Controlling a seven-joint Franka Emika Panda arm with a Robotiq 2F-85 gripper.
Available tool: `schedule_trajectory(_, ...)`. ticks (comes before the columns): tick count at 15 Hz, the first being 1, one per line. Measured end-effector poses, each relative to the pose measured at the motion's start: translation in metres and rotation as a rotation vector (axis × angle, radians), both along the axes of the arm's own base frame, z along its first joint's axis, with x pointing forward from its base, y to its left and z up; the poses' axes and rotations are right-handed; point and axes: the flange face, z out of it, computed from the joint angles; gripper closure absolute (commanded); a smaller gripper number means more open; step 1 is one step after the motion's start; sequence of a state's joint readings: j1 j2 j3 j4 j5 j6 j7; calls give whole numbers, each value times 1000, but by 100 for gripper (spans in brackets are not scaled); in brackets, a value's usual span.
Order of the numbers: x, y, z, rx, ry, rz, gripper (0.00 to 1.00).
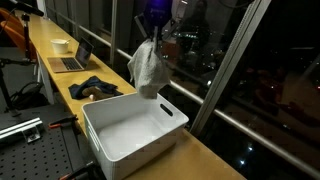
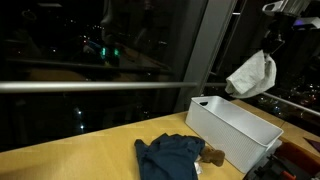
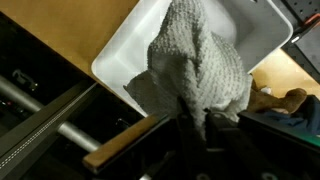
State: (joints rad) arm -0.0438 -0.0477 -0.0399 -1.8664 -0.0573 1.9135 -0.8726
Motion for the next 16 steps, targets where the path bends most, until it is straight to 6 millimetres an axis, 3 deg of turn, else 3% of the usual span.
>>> schedule_trajectory(1, 3, 0, -16, 2, 23, -1, 70)
schedule_trajectory(4, 9, -7, -58, 15, 79, -14, 49)
schedule_trajectory(6, 10, -13, -75, 23, 99, -28, 35)
schedule_trajectory(8, 9, -17, -82, 28, 108, -37, 20)
schedule_trajectory(11, 5, -16, -77, 41, 86, -38, 1)
schedule_trajectory(14, 0, 8, -69, 77, 59, -4, 0)
schedule_trajectory(16, 0, 45, -72, 84, 58, 52, 0)
